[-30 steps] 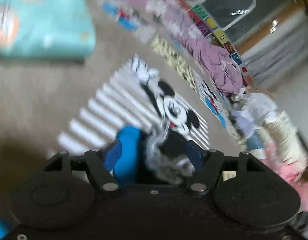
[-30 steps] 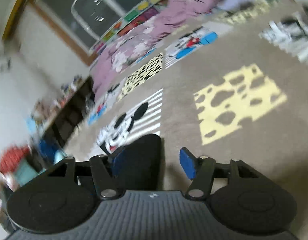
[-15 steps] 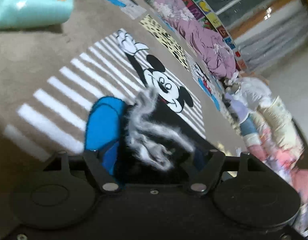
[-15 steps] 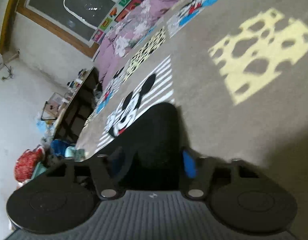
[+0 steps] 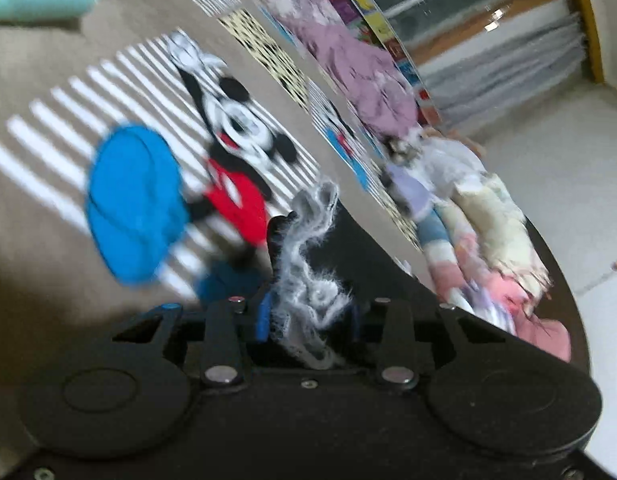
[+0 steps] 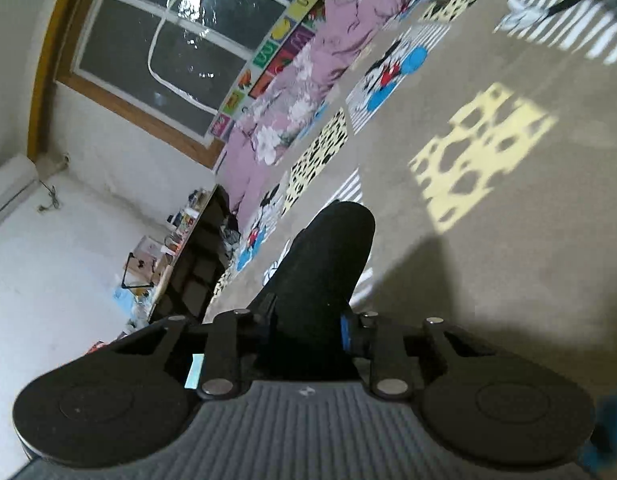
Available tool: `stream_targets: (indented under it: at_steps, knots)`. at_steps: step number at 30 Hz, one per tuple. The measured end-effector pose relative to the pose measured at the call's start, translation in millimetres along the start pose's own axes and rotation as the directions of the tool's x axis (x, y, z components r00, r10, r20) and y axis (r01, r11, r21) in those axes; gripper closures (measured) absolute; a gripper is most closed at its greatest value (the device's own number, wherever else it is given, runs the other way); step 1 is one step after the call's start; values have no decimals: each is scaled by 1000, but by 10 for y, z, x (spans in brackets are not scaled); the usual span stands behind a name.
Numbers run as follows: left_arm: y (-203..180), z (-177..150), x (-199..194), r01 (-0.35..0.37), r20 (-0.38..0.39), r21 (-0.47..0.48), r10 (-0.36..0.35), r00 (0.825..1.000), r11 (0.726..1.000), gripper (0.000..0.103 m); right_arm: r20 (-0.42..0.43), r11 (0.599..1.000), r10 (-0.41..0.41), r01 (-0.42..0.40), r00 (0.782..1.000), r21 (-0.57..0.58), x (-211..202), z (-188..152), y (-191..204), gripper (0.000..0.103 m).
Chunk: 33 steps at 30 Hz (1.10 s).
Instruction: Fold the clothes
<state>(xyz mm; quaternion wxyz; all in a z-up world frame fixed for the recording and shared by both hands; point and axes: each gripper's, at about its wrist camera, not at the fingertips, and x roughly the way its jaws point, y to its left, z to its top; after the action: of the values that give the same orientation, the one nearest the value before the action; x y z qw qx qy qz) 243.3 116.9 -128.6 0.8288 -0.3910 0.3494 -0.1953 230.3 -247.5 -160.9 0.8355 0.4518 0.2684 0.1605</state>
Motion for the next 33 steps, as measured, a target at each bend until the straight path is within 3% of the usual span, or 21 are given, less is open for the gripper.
stream_targets:
  at_steps: [3,5,7,8,9,10,11,15,18,19,21,23,26,29,33]
  knots:
    - [-196,-261,-83,10,-28,20,-10,1000,1000,70,-1,1000,-16,16,1000,17,-408,-32,-87,73]
    - [-263,-434,-115,1,-45,25,0,999,1000,71,-9,999,-33,33,999,9,-454,-78,-158,73]
    - [-272,-618,-108,-73,-61,71,77,995,995,74,-18,999,-49,49,999,1,-499,-124,-229,72]
    - [-281,-706,-94,-128,-63,113,135,989,985,74,-22,998,-58,58,998,-4,-521,-147,-265,64]
    - [-288,-788,-83,-174,-63,153,185,981,973,64,-26,998,-66,66,997,-8,-544,-170,-301,60]
    - [-287,-847,-87,-191,-61,179,205,977,965,53,-30,997,-74,74,997,-12,-567,-193,-336,48]
    - [-285,-901,-98,-203,-58,198,219,974,959,42,-34,996,-83,82,996,-17,-589,-216,-372,47]
    - [-269,-1023,-206,-183,-17,172,189,982,968,37,-49,993,-116,115,992,-35,-680,-308,-514,46]
    - [-241,-1124,-113,-168,-48,152,177,983,974,37,-60,989,-141,139,988,-48,-747,-377,-621,44]
    - [-240,-1156,-86,-169,-53,150,179,983,974,39,-63,988,-150,147,987,-53,-770,-400,-656,44]
    - [-287,-1200,-41,-198,-32,175,206,978,965,57,-71,985,-167,162,983,-62,-815,-445,-727,51]
    - [-313,-1248,-45,-196,-18,171,202,979,966,60,-76,982,-179,174,981,-69,-865,-491,-791,68]
    - [-357,-1285,-130,-169,-1,188,172,985,968,70,-54,991,-131,129,990,-40,-979,-547,-802,73]
    - [-389,-1254,-177,-81,-3,128,82,997,988,76,-20,996,-80,79,997,-35,-1115,-540,-777,75]
    - [-690,-1216,-37,3,-22,136,0,1000,991,81,46,999,-23,25,999,-35,-1368,-331,-740,75]
